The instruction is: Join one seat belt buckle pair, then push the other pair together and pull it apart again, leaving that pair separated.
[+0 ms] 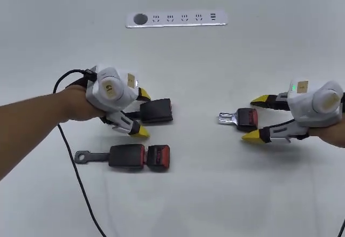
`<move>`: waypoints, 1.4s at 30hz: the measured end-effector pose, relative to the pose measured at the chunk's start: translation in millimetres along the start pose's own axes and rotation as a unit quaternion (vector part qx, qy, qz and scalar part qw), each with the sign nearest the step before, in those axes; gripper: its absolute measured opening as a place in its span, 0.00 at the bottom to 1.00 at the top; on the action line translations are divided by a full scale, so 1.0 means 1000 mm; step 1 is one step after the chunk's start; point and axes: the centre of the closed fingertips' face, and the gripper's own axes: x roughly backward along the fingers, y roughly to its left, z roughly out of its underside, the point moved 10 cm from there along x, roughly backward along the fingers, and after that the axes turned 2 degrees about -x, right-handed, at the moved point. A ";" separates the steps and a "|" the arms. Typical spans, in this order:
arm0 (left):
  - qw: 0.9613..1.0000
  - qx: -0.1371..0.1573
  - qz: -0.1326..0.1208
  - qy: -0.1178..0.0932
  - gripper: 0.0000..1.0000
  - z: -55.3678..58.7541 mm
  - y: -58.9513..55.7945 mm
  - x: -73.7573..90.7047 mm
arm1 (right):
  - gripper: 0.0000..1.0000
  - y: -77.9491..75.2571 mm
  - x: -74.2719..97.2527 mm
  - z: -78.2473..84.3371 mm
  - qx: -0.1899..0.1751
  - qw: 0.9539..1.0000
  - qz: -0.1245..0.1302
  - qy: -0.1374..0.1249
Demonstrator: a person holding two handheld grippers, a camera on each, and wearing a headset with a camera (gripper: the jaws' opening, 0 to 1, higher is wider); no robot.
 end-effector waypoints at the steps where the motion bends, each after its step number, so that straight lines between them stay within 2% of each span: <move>1: 1.000 -0.011 -0.005 0.002 0.52 -0.001 0.001 -0.001 | 0.49 0.001 0.000 0.000 0.006 1.000 0.000 0.000; 2: 1.000 -0.026 -0.006 0.008 0.48 -0.001 0.002 -0.001 | 0.49 0.002 -0.001 -0.001 0.006 1.000 0.001 0.000; 3: 1.000 -0.021 0.003 0.006 0.46 0.000 0.001 -0.003 | 0.48 0.002 -0.002 -0.003 0.006 1.000 0.002 0.002; 5: 1.000 -0.027 0.004 0.005 0.40 -0.001 0.002 -0.004 | 0.46 0.001 -0.003 -0.003 0.005 1.000 0.002 0.003; 7: 0.999 -0.032 0.005 0.004 0.35 -0.001 0.006 -0.005 | 0.42 0.001 -0.004 -0.003 0.022 1.000 0.008 0.010; 8: 1.000 -0.029 0.008 0.008 0.34 0.000 0.008 -0.005 | 0.36 0.001 -0.004 -0.004 0.026 1.000 0.007 0.012; 12: 0.998 -0.059 0.026 0.022 0.34 -0.002 0.011 -0.006 | 0.35 -0.003 -0.005 -0.004 0.010 1.000 0.008 0.016; 14: 0.997 -0.065 0.033 0.028 0.33 -0.003 0.012 -0.006 | 0.35 -0.004 -0.005 -0.002 0.024 0.999 0.008 0.021; 25: 0.997 -0.063 0.038 0.035 0.33 -0.004 0.014 -0.006 | 0.34 -0.010 -0.008 -0.005 0.026 0.999 0.004 0.028; 30: 0.997 -0.060 0.038 0.038 0.33 -0.005 0.013 -0.005 | 0.34 -0.004 -0.027 -0.015 0.036 0.999 0.003 0.028; 33: 0.997 -0.059 0.038 0.040 0.33 -0.006 0.013 -0.005 | 0.34 0.001 -0.040 -0.022 0.043 0.999 -0.007 0.027; 42: 0.996 -0.059 0.037 0.046 0.33 -0.005 0.012 -0.005 | 0.34 0.004 -0.052 -0.040 0.047 0.999 -0.014 0.012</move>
